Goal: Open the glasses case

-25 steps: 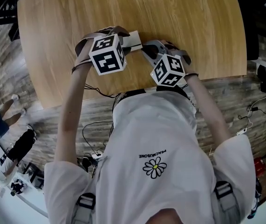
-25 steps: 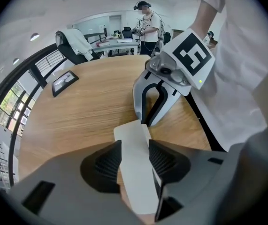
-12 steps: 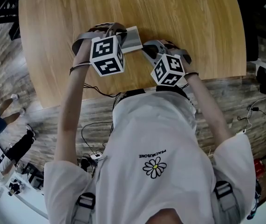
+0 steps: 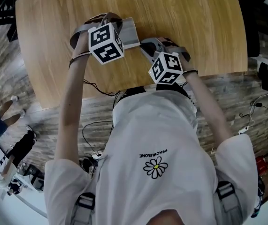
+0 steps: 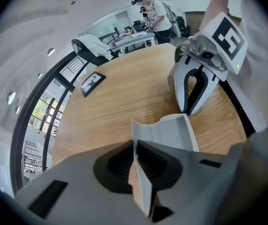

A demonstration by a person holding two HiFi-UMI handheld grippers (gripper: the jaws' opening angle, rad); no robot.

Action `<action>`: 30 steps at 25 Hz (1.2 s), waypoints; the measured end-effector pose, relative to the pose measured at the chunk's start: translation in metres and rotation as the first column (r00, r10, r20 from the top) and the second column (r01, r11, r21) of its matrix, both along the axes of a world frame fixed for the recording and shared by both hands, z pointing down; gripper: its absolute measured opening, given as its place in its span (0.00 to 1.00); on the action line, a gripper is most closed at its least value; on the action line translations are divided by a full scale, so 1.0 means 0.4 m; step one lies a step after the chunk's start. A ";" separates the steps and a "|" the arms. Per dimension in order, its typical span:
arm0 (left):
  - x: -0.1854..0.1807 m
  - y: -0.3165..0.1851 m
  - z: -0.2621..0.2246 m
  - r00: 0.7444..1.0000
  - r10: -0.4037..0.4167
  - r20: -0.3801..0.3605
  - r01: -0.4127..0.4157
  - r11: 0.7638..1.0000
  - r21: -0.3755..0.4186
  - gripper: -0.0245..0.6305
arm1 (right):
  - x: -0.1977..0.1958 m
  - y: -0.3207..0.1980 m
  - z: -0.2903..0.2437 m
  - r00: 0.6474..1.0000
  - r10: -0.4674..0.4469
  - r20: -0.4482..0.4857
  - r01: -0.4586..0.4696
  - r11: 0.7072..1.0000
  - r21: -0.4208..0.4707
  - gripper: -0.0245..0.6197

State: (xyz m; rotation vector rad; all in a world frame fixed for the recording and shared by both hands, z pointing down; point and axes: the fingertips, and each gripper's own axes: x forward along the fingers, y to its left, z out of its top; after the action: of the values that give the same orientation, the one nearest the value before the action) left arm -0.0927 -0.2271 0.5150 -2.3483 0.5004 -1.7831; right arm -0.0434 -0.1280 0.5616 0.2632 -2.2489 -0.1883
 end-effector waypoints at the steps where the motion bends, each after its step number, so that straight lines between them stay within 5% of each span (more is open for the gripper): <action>1: 0.000 -0.001 0.000 1.000 0.001 0.004 -0.001 1.000 0.006 0.09 | 0.000 -0.001 0.000 1.000 0.004 0.002 -0.004 1.000 0.001 0.10; 11: 0.013 -0.003 -0.012 1.000 -0.008 -0.015 0.009 0.996 0.085 0.11 | 0.008 -0.003 -0.001 0.999 0.046 0.025 -0.044 0.998 -0.052 0.10; 14: 0.009 0.001 -0.019 0.999 -0.029 -0.032 0.032 0.995 0.099 0.25 | 0.013 -0.003 -0.028 0.993 0.105 0.058 -0.096 0.985 -0.140 0.16; 22: 0.010 -0.017 -0.162 0.983 -0.077 -0.169 0.103 0.984 0.148 0.25 | 0.041 -0.088 -0.209 0.983 0.136 0.127 -0.124 0.987 -0.099 0.21; 26: 0.025 -0.058 -0.338 0.926 -0.108 -0.362 0.204 0.950 0.239 0.21 | 0.021 -0.192 -0.396 0.947 0.168 0.275 -0.190 0.980 0.055 0.16; 30: 0.027 -0.060 -0.528 0.786 -0.127 -0.604 0.350 0.898 0.266 0.16 | 0.001 -0.243 -0.611 0.862 0.174 0.476 -0.303 0.930 0.210 0.06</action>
State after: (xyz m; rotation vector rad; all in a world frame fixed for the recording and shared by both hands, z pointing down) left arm -0.0818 -0.2510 0.3039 -2.5857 1.1554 -0.8770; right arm -0.0430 -0.2253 0.3171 0.8121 -2.6168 -0.3393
